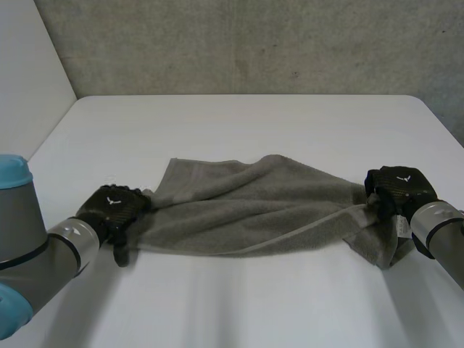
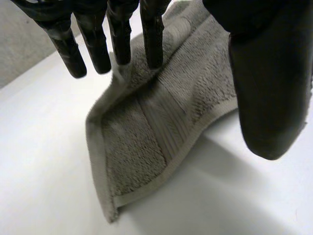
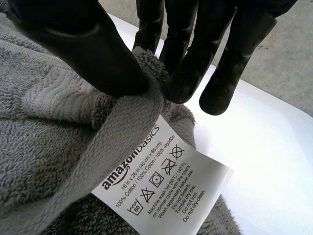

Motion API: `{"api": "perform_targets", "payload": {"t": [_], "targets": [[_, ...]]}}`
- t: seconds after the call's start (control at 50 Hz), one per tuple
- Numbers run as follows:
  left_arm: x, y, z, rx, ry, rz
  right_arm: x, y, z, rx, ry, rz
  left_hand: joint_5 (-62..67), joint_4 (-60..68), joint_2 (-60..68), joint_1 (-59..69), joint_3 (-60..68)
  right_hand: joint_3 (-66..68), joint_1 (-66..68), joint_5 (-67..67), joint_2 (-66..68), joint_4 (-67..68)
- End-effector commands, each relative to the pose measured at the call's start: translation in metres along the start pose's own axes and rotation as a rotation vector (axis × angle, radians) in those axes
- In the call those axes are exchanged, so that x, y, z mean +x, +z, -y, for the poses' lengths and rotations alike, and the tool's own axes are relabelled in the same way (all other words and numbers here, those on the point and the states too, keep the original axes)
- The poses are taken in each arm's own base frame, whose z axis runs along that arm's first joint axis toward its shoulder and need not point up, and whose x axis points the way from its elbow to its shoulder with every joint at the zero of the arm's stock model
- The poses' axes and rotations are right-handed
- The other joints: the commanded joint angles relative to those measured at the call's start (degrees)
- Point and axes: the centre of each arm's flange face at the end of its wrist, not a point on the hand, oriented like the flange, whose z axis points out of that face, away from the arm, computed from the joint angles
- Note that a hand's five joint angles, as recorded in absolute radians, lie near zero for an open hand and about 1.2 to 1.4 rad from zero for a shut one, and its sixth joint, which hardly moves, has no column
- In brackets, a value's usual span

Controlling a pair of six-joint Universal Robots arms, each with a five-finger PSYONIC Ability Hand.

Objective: Fold the towel.

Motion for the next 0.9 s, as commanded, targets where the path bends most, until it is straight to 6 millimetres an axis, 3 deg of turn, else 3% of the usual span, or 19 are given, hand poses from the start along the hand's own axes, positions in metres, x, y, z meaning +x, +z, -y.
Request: {"api": "perform_targets", "payload": {"t": [0.02,0.16,0.26,0.44,0.6,0.9], "targets": [[-0.012,-0.014,0.018,0.068,-0.002,0.051,0.000,0.000,-0.001,-0.003,0.001,0.000,-4.64,-6.34,-6.22,-6.38,-6.29,4.25,4.17,3.74,6.16,3.55],[-0.009,-0.032,0.026,0.110,-0.043,0.049,0.000,0.000,-0.001,-0.003,0.001,0.000,-4.47,-6.17,-6.05,-6.21,-6.12,4.25,4.17,3.74,6.16,3.55],[0.008,-0.048,0.016,0.078,-0.056,-0.004,-0.001,-0.001,-0.001,-0.006,0.002,0.001,-3.30,-5.00,-4.88,-5.03,-4.95,4.25,4.17,3.74,6.16,3.55],[0.023,-0.051,0.002,0.032,-0.053,-0.075,-0.001,-0.001,-0.001,-0.006,-0.007,0.001,0.74,-0.96,-0.84,-0.99,-0.91,4.25,4.17,3.74,6.16,3.55],[0.020,-0.034,-0.007,-0.016,-0.066,-0.076,-0.001,-0.001,-0.001,-0.006,-0.010,0.001,1.08,-0.62,-0.50,-0.66,-0.57,4.25,4.17,3.74,6.16,3.55],[0.011,0.015,-0.011,-0.020,-0.075,-0.051,-0.002,-0.002,-0.003,-0.013,-0.008,0.004,0.91,-0.79,-0.67,-0.83,-0.74,4.25,4.17,3.74,6.16,3.55]]}}
